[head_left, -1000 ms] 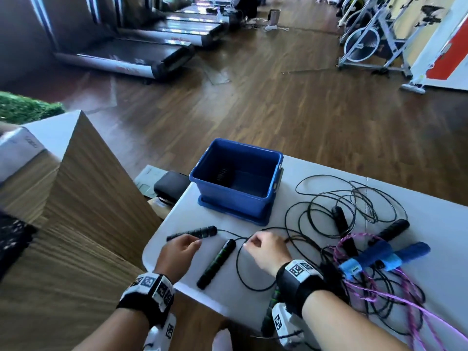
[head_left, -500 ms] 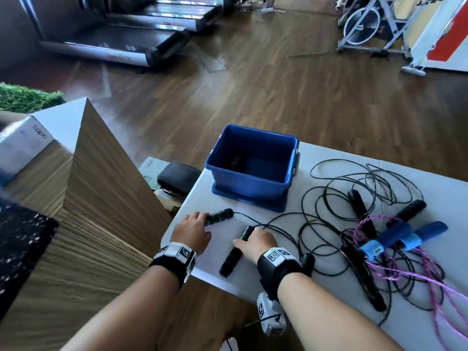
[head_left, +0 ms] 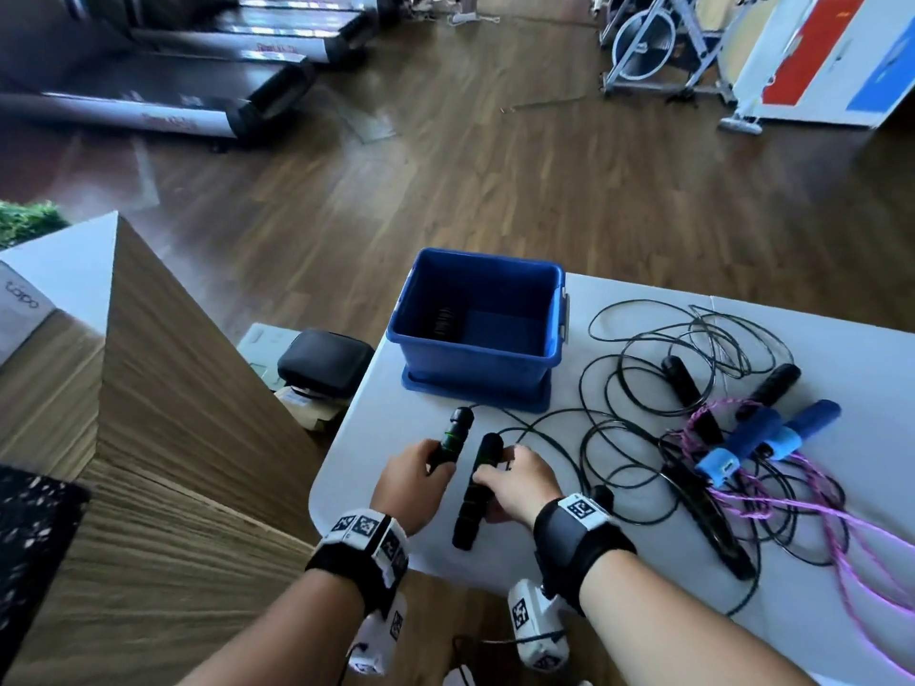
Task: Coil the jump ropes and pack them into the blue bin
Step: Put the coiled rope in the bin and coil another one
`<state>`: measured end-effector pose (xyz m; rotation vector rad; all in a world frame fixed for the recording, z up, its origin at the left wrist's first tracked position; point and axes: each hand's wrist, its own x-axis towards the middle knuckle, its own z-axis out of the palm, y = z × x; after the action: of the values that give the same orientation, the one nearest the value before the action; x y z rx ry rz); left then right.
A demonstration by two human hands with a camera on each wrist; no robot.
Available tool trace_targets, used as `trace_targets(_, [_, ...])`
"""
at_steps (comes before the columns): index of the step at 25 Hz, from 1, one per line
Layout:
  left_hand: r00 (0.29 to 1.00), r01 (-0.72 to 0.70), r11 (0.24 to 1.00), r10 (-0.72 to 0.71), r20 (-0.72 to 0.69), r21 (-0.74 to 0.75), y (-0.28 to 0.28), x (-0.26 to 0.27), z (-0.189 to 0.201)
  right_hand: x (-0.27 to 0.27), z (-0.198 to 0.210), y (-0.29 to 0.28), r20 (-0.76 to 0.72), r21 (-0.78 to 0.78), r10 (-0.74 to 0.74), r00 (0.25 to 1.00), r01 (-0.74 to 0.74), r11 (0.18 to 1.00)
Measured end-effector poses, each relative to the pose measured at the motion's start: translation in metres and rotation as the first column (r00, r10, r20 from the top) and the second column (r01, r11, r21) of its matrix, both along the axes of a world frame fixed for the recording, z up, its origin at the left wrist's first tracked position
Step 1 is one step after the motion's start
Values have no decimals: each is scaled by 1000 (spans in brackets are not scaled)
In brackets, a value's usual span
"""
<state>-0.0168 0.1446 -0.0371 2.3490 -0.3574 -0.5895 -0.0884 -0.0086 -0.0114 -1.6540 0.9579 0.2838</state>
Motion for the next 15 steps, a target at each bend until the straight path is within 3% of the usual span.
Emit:
trace_targets(6, [995, -48, 939, 15, -98, -341, -22, -37, 32, -34, 33, -21, 184, 52, -78, 980, 69, 996])
trace_targets(12, [1000, -12, 904, 4, -20, -427, -63, -81, 63, -67, 54, -61, 332, -23, -57, 942, 69, 997])
trace_targets(15, [996, 37, 916, -1, 90, -399, -96, -105, 79, -89, 63, -93, 364, -80, -40, 930, 74, 994])
